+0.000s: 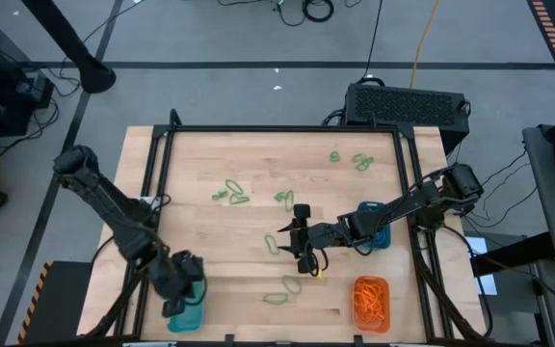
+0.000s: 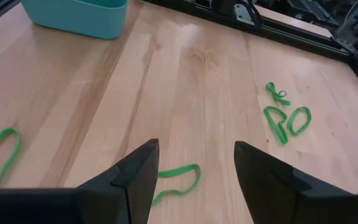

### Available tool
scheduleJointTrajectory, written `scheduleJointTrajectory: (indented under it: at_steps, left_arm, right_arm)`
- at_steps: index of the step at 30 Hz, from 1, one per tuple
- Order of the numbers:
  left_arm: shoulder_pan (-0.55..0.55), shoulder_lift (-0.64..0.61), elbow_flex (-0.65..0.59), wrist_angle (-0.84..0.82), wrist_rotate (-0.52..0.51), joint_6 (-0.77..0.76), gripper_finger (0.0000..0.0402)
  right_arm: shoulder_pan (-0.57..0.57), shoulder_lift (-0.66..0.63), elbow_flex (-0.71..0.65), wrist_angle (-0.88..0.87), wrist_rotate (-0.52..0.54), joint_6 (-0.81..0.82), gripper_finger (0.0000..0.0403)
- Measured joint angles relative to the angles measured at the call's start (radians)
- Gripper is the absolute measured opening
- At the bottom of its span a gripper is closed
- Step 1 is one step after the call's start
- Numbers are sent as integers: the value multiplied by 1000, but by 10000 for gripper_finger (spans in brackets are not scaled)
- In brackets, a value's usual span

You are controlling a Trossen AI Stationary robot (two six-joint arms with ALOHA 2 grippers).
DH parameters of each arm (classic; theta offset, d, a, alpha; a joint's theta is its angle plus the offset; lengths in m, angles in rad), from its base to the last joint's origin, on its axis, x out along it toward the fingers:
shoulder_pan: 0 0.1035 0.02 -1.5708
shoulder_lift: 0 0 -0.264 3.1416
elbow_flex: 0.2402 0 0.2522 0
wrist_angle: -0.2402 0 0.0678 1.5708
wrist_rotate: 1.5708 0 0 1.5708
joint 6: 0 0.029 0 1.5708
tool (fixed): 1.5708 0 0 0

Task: Sort rubber bands into baskets
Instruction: Put the green rubber band into the green bin

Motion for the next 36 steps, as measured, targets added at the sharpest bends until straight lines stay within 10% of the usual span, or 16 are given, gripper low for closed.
scheduleJointTrajectory:
  at_steps: [12, 30, 36]
  left_arm:
    - [-159, 22, 0, -7, -125, -183, 8]
    - [-98, 48, 0, -11, -19, -79, 100]
    - [63, -49, 0, -154, -254, 118, 100]
  right_arm:
    - [0, 0, 0, 0, 0, -1, 201]
    - [0, 0, 0, -8, 0, -1, 201]
    - [-1, 0, 0, -8, 1, -9, 201]
